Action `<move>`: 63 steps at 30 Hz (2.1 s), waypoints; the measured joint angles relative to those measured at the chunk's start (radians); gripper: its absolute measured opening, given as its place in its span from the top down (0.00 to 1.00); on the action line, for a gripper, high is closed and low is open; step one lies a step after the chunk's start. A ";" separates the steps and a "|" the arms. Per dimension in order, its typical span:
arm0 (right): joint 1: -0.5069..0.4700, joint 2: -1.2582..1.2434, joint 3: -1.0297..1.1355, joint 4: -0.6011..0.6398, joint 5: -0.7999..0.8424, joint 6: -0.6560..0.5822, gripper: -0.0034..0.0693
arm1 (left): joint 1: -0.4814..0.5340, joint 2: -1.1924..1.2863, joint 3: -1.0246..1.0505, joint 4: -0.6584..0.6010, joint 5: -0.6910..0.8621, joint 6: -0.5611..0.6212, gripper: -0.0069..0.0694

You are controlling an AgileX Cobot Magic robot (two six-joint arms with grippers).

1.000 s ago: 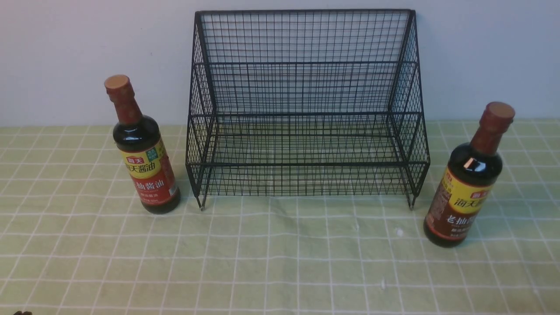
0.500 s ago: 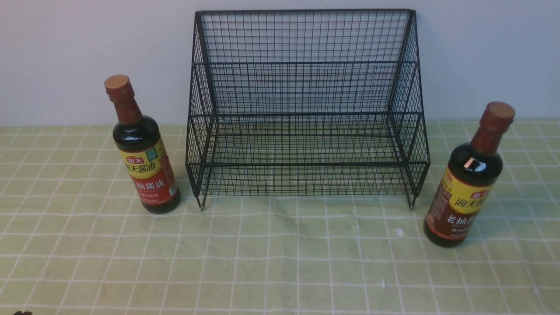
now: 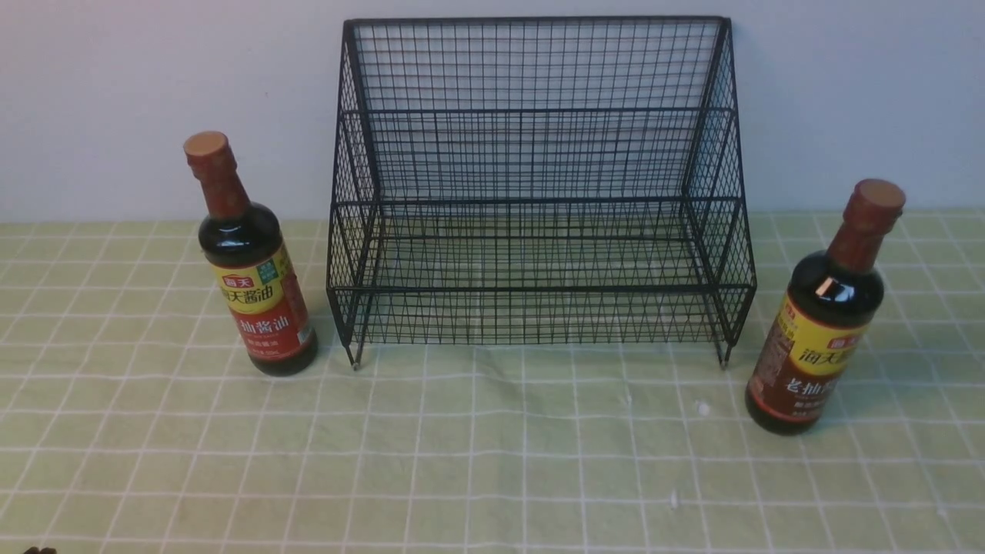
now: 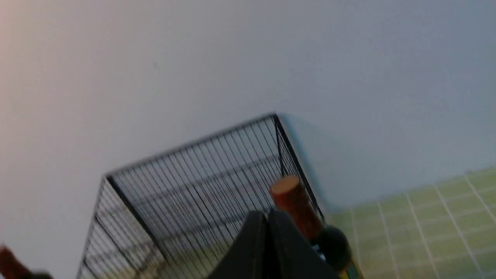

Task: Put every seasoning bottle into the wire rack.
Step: Use the right arm to grab the condiment bottle closest to it

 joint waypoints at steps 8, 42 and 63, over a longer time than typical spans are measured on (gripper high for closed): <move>0.000 0.482 -0.489 -0.016 0.551 -0.163 0.88 | 0.000 0.000 0.000 0.000 0.000 0.000 0.92; 0.000 1.222 -0.729 0.059 0.372 -0.425 0.14 | 0.000 0.000 0.000 0.000 0.000 0.000 0.92; 0.000 1.244 -0.741 0.039 0.396 -0.444 0.58 | 0.000 0.000 0.000 0.000 0.000 0.000 0.92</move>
